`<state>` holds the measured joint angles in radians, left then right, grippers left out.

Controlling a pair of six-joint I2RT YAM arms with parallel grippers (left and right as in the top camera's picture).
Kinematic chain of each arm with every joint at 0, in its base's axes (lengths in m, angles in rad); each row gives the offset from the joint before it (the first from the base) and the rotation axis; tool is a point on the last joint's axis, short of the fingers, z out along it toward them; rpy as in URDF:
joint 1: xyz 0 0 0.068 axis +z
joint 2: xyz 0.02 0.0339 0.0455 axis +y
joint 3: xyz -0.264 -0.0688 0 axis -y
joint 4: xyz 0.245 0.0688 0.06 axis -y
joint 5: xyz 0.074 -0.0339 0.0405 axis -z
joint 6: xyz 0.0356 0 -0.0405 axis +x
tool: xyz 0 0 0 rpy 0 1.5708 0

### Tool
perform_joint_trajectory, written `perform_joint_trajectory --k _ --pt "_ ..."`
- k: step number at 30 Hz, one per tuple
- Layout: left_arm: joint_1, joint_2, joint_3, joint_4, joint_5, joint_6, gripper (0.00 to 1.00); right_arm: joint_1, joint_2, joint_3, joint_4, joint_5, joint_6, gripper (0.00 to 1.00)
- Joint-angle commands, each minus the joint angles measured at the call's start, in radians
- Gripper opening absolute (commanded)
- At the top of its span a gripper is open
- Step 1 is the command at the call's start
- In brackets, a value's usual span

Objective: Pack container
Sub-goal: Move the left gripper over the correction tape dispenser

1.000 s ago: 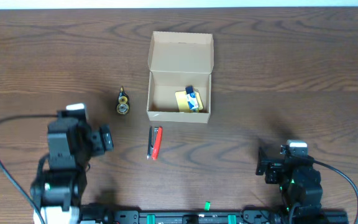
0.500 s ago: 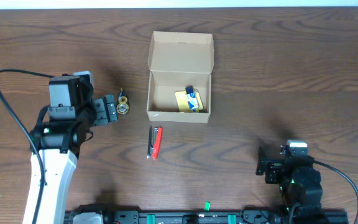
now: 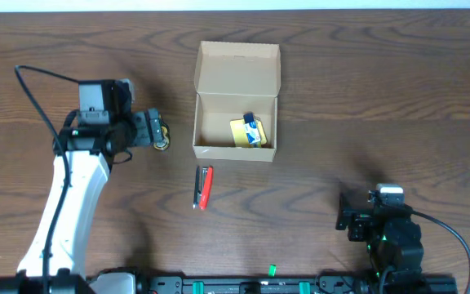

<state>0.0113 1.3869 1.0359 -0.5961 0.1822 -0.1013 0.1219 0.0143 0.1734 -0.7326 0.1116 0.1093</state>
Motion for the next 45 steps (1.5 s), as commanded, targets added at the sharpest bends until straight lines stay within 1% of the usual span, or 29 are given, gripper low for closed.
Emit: perform_joint_trajectory --k 1,15,21,29,35,41,45 --pt "0.002 0.040 0.058 -0.006 0.033 -0.004 0.95 -0.009 -0.009 -0.011 -0.003 -0.001 -0.013 0.99" --pt "0.002 0.328 0.289 -0.161 0.033 -0.004 0.96 -0.009 -0.009 -0.011 -0.003 -0.001 -0.013 0.99" --pt "0.002 0.398 0.304 -0.162 0.074 -0.012 0.96 -0.009 -0.009 -0.011 -0.003 -0.001 -0.013 0.99" --pt "0.001 0.477 0.304 -0.175 0.079 -0.013 0.96 -0.009 -0.009 -0.011 -0.003 -0.001 -0.013 0.99" --pt "-0.001 0.520 0.304 -0.197 0.068 0.043 0.96 -0.009 -0.009 -0.011 -0.003 -0.001 -0.013 0.99" --pt "-0.021 0.524 0.320 -0.213 -0.027 0.062 0.96 -0.009 -0.009 -0.011 -0.003 -0.001 -0.013 0.99" --pt "-0.021 0.567 0.383 -0.286 -0.037 0.080 0.96 -0.009 -0.009 -0.011 -0.003 -0.001 -0.013 0.99"
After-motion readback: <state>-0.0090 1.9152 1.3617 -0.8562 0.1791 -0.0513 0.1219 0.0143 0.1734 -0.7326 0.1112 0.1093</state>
